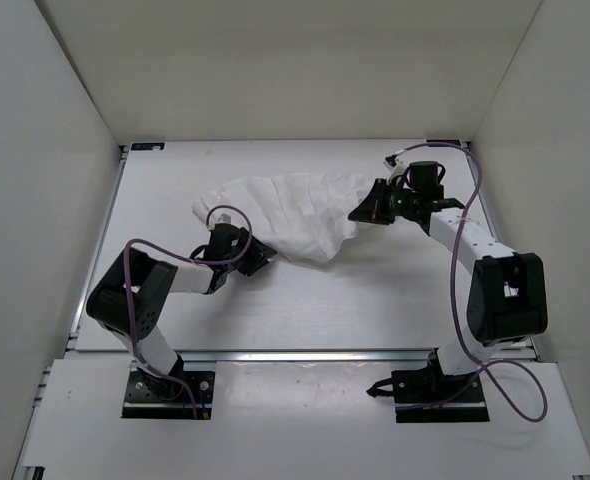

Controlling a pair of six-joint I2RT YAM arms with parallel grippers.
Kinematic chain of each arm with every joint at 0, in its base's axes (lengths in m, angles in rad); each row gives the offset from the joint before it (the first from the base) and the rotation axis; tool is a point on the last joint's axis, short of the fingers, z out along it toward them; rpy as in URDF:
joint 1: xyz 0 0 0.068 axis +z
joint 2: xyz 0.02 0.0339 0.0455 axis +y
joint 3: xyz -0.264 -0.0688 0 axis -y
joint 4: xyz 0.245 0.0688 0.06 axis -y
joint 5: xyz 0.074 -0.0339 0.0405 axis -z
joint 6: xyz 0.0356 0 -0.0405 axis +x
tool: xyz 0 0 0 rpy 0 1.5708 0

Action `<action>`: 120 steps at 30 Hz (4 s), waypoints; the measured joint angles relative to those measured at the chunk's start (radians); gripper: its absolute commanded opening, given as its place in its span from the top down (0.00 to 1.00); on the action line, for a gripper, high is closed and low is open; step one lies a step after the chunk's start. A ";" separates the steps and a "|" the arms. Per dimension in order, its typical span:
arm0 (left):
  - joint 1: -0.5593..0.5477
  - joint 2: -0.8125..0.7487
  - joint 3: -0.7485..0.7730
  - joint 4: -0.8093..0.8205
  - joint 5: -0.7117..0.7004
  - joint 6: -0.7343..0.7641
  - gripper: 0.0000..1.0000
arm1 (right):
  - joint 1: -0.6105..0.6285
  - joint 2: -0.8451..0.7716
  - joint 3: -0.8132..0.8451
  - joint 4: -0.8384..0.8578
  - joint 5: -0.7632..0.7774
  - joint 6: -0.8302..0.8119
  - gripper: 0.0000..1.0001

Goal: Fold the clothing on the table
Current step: Flatten the skirt out

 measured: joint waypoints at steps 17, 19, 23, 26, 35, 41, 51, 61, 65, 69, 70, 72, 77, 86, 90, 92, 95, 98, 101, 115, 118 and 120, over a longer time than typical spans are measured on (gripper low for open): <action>-0.069 0.120 0.050 0.198 -0.036 -0.119 0.47 | 0.071 -0.068 0.018 0.031 -0.048 0.116 1.00; -0.074 0.149 0.050 0.226 -0.040 -0.147 0.72 | 0.074 -0.077 0.018 0.039 -0.054 0.124 1.00; -0.072 0.172 0.050 0.245 -0.037 -0.169 1.00 | 0.080 -0.081 0.018 0.035 -0.050 0.121 1.00; -0.057 0.154 0.050 0.237 -0.024 -0.156 1.00 | 0.063 -0.081 0.018 0.019 -0.044 0.106 1.00; 0.098 -0.131 0.254 -0.113 0.096 0.128 1.00 | -0.006 -0.080 0.175 -0.180 0.062 -0.039 1.00; 0.161 -0.294 0.444 -0.399 0.161 0.317 1.00 | 0.042 -0.089 0.232 -0.230 0.144 -0.116 1.00; 0.068 -0.361 0.226 -0.728 0.225 0.402 0.96 | 0.059 -0.139 -0.042 -0.291 0.144 -0.124 1.00; 0.060 -0.353 0.229 -0.963 0.173 0.546 0.18 | 0.100 -0.114 -0.063 -0.335 0.177 -0.150 1.00; 0.033 -0.338 0.271 -1.061 0.135 0.583 0.09 | 0.116 -0.100 -0.054 -0.313 0.186 -0.146 1.00; 0.009 -0.337 0.304 -1.047 0.140 0.586 0.13 | 0.165 -0.069 -0.054 -0.290 0.188 -0.142 1.00; -0.002 -0.332 0.307 -1.035 0.144 0.582 0.13 | 0.173 -0.058 -0.054 -0.285 0.187 -0.139 1.00; -0.024 -0.303 0.322 -1.010 0.143 0.565 0.14 | 0.184 -0.044 -0.066 -0.272 0.181 -0.135 1.00; -0.142 -0.140 0.414 -0.904 0.138 0.519 0.17 | 0.177 -0.043 -0.126 -0.247 0.170 -0.117 1.00; -0.284 0.068 0.546 -0.853 -0.010 0.445 0.17 | 0.149 -0.044 -0.181 -0.213 0.174 -0.114 1.00; -0.345 0.095 0.568 -0.841 -0.098 0.398 0.16 | 0.158 -0.044 -0.206 -0.196 0.174 -0.111 1.00; -0.368 0.105 0.569 -0.833 -0.137 0.368 0.19 | 0.173 -0.044 -0.218 -0.180 0.173 -0.105 1.00; -0.376 0.109 0.558 -0.829 -0.198 0.318 0.28 | 0.190 -0.045 -0.245 -0.152 0.171 -0.090 1.00; -0.376 0.107 0.528 -0.825 -0.256 0.283 0.28 | 0.188 -0.051 -0.267 -0.142 0.165 -0.080 1.00; -0.376 0.107 0.493 -0.826 -0.299 0.251 0.29 | 0.176 -0.065 -0.275 -0.139 0.163 -0.080 1.00; -0.362 0.082 0.415 -0.734 -0.330 0.171 1.00 | 0.155 -0.092 -0.279 -0.136 0.138 -0.094 1.00; -0.356 0.082 0.416 -0.734 -0.320 0.174 1.00 | 0.154 -0.092 -0.278 -0.136 0.137 -0.100 1.00; -0.349 0.078 0.418 -0.735 -0.313 0.178 1.00 | 0.150 -0.092 -0.278 -0.137 0.135 -0.104 1.00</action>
